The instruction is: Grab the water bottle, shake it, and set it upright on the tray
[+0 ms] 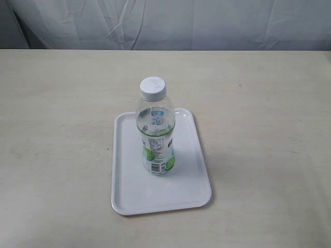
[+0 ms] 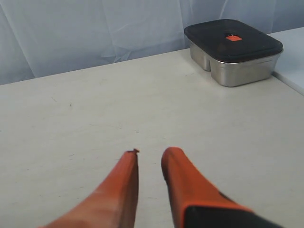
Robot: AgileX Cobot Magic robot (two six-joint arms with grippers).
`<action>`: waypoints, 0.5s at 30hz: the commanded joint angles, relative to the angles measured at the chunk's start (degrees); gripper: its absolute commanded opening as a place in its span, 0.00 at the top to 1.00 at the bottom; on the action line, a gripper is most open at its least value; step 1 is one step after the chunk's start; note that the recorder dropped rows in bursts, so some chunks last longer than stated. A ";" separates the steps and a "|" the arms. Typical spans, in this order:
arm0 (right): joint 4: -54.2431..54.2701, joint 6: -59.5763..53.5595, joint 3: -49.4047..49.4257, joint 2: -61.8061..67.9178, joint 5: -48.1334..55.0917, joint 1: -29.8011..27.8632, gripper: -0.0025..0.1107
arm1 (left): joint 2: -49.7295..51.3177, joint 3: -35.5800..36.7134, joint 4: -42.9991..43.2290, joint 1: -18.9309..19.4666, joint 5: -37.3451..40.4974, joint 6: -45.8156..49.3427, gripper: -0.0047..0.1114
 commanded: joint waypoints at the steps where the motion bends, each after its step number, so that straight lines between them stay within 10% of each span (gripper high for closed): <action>1: -0.46 -0.02 0.13 -0.25 -0.29 -0.25 0.77 | -0.26 0.21 -0.06 -0.03 0.12 -0.24 0.96; 15: -0.06 -0.02 0.13 -0.25 -0.29 -0.25 0.77 | -0.26 0.21 -0.06 -0.03 0.12 -0.12 0.96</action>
